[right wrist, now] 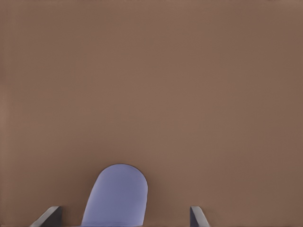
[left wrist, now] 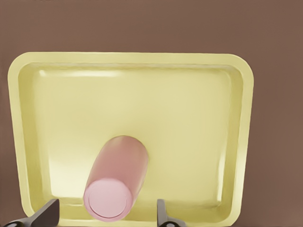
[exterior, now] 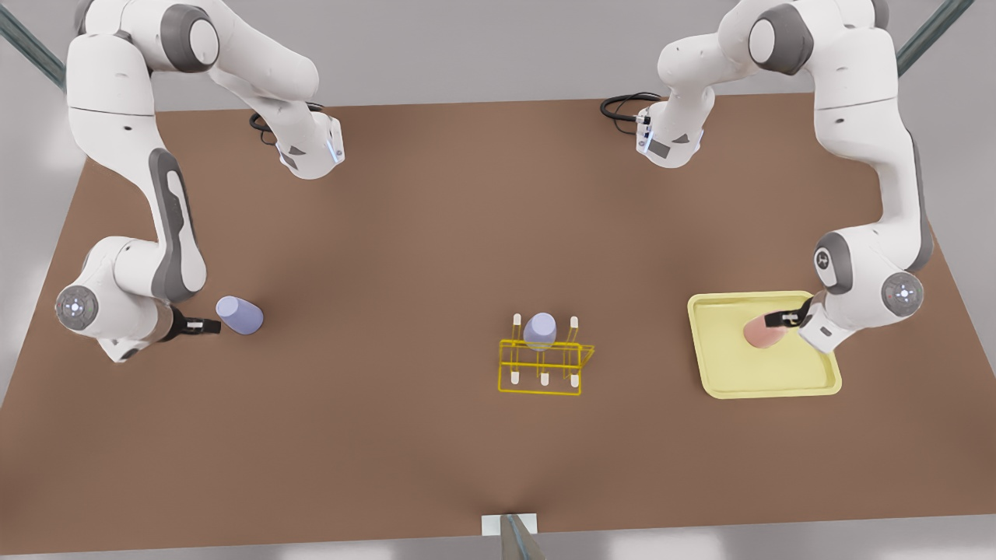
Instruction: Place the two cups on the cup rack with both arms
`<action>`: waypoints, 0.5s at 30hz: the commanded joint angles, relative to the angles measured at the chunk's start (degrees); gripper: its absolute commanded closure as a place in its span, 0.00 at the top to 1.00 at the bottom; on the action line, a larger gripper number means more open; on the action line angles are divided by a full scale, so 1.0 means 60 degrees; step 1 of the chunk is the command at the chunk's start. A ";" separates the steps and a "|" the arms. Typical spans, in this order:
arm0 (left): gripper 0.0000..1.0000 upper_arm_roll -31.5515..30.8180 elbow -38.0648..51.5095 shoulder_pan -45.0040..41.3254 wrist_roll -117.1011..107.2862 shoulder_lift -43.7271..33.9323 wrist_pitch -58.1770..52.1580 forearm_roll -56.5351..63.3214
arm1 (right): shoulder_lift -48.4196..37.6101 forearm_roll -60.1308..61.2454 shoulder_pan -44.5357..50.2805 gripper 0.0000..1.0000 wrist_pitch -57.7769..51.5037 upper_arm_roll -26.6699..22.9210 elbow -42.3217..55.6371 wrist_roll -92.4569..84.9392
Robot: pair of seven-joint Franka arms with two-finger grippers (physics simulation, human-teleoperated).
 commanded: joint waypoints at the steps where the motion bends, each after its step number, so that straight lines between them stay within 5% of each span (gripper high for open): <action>1: 1.00 0.0014 -0.0382 0.0019 0.1634 -0.0071 0.1351 0.0214 | -0.0553 0.0594 -0.0002 1.00 0.2430 0.0028 -0.0788 -0.1599; 6: 1.00 0.0028 -0.0646 -0.0054 0.1619 0.0206 0.1161 0.0009 | -0.1198 0.0931 -0.0002 1.00 0.3954 0.0028 -0.2590 -0.1877; 15: 1.00 0.0351 -0.0660 -0.0112 0.1619 0.0720 0.1424 -0.0006 | -0.1023 0.0946 -0.0002 1.00 0.4599 0.0014 -0.3543 -0.2097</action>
